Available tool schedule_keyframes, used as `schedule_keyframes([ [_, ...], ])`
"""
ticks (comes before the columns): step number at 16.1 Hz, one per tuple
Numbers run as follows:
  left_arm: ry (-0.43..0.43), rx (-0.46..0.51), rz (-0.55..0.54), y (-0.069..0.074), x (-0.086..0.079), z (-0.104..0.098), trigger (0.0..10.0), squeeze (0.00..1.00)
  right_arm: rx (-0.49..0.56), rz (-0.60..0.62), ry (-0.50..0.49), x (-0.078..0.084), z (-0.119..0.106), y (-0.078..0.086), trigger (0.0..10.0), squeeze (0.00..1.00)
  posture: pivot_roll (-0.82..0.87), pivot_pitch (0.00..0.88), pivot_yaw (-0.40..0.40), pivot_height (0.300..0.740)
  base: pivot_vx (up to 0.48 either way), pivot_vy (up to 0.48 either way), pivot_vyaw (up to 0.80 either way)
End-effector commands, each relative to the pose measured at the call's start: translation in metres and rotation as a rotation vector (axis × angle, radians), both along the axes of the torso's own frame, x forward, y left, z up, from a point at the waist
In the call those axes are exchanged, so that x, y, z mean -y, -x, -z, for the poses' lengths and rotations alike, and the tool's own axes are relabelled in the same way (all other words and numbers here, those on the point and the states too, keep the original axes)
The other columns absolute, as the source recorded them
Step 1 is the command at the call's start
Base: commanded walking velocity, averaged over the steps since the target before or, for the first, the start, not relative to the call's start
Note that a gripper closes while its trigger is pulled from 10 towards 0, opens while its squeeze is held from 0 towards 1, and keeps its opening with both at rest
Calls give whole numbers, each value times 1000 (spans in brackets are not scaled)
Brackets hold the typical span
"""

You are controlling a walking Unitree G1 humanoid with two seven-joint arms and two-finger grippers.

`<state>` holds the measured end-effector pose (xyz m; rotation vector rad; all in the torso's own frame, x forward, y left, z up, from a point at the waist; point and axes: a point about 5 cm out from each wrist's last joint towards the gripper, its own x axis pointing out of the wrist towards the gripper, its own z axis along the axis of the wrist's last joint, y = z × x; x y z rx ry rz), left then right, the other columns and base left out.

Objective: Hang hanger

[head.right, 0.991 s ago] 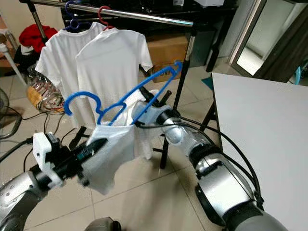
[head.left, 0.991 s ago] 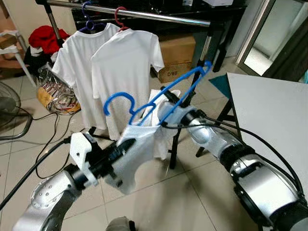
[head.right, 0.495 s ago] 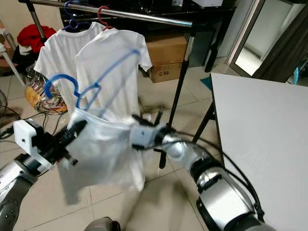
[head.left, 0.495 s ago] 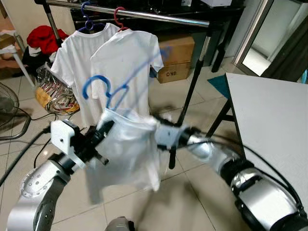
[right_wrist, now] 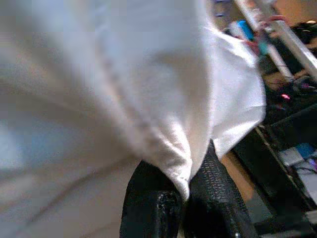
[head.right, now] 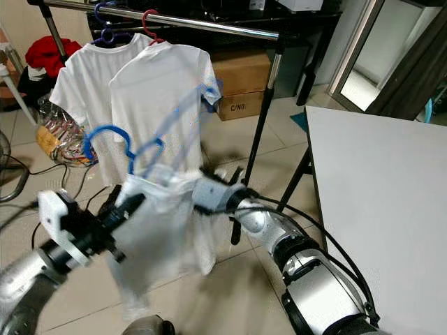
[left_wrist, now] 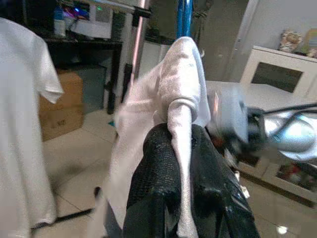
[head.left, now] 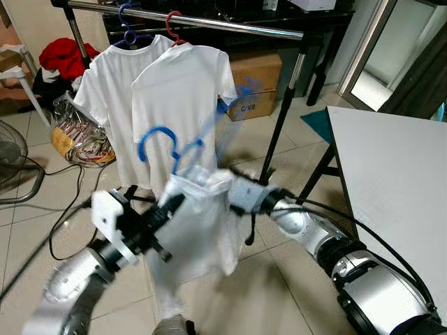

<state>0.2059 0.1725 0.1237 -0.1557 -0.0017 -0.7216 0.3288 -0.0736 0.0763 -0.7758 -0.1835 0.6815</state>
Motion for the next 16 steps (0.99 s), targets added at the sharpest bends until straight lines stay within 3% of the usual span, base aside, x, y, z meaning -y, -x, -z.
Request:
schedule_keyframes([
  [1,33,-7,25,2,5,-1,10000,0,68,25,-65,-2,-19,-9,10000,0,145,0,-34,740,0,0,0],
  [8,208,-98,4,3,18,13,10000,0,255,49,-179,-6,-50,-17,10000,0,142,0,-36,740,0,0,0],
  [13,234,-154,-6,5,21,24,10000,0,330,66,-204,-18,-69,-24,10000,0,140,0,-33,740,0,0,0],
  [16,195,-185,7,8,22,32,10000,0,348,96,-213,-18,-77,-29,10000,0,140,0,-33,740,0,0,0],
])
